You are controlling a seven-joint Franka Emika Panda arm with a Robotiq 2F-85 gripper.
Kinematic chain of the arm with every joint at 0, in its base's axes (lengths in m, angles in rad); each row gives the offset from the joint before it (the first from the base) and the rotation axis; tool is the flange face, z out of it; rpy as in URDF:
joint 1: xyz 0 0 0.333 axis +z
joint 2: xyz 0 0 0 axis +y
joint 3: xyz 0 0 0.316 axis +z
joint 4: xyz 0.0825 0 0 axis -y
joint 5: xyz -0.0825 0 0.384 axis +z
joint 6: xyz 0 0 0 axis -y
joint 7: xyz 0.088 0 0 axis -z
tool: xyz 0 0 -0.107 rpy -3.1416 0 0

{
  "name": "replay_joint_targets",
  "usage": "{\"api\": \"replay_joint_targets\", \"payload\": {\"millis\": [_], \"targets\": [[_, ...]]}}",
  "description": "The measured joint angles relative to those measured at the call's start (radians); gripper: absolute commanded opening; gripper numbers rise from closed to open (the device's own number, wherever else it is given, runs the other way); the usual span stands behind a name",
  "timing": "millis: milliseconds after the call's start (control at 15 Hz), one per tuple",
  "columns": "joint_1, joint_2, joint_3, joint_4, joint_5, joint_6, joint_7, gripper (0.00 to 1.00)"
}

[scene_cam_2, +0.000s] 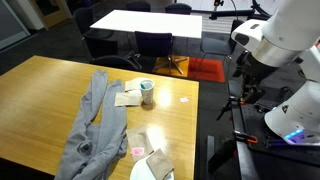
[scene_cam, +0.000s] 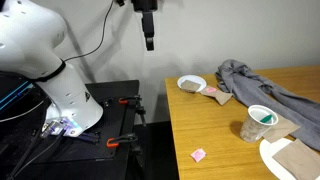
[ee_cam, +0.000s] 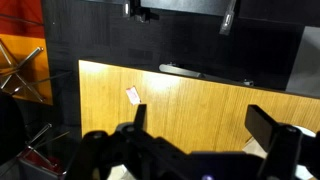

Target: Take the green marker out of the cup and set it on the table

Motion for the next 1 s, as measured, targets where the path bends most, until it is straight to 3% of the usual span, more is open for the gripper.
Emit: {"api": "replay_joint_targets", "payload": {"millis": [600,1000], "targets": [[0.001,0.0,-0.004,0.001,-0.001,0.001,0.0,1.0],[-0.013,0.005,-0.049,0.061,-0.051,0.049,0.0,1.0]]}}
